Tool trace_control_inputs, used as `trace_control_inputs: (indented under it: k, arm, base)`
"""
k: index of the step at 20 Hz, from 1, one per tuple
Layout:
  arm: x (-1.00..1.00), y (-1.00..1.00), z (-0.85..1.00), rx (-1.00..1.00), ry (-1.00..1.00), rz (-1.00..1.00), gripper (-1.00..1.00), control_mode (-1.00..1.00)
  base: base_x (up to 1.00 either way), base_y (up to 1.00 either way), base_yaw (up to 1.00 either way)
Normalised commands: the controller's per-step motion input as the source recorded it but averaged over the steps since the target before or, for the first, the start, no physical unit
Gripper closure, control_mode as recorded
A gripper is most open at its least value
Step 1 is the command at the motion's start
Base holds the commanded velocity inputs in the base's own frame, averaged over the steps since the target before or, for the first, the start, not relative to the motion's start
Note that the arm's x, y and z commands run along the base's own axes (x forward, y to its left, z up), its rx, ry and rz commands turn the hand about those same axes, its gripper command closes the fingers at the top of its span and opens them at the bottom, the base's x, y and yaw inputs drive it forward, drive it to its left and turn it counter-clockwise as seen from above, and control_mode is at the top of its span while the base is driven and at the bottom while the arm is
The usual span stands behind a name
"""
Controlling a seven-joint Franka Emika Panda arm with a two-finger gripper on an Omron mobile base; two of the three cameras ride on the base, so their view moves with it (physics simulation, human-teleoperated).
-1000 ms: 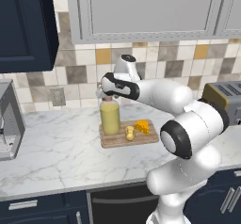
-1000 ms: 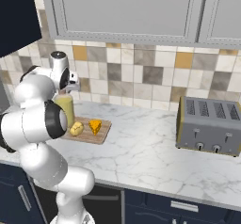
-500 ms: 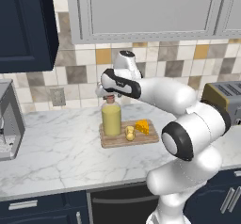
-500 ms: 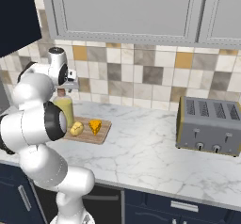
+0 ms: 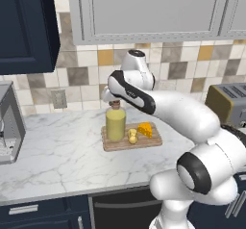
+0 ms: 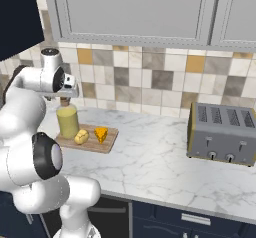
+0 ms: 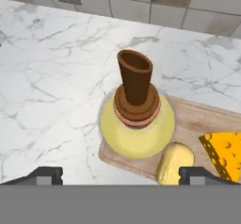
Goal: Retrieve the reheated potato from the microwave, then place the potato, cheese, and condiment on the cutting board.
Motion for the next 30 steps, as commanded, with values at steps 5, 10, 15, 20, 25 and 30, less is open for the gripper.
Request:
trace_control_inputs:
  k: [5, 10, 15, 20, 25, 30]
  arm:
    - [-1.00, -0.29, 0.37, 0.00, -0.01, 0.00, -1.00, -1.00]
    - [-1.00, -0.10, 0.33, 0.00, 0.00, 0.00, -1.00, -1.00]
    - [-1.00, 0.00, 0.01, -0.01, 0.00, 0.00, -1.00, -1.00]
    - [-0.83, 0.00, -0.10, -0.04, 0.03, 0.00, -1.00, -1.00]
    - [-0.26, 0.05, -0.30, -0.02, 0.17, 0.00, -1.00, -1.00]
    - [0.00, 0.26, -0.29, -0.03, 0.15, 0.00, -1.00, -1.00]
  base:
    - [0.00, 0.00, 0.00]
    - [0.00, 0.00, 0.00]
    - [0.00, 0.00, 0.00]
    - [0.00, 0.00, 0.00]
    - [0.00, 0.00, 0.00]
    - [0.00, 0.00, 0.00]
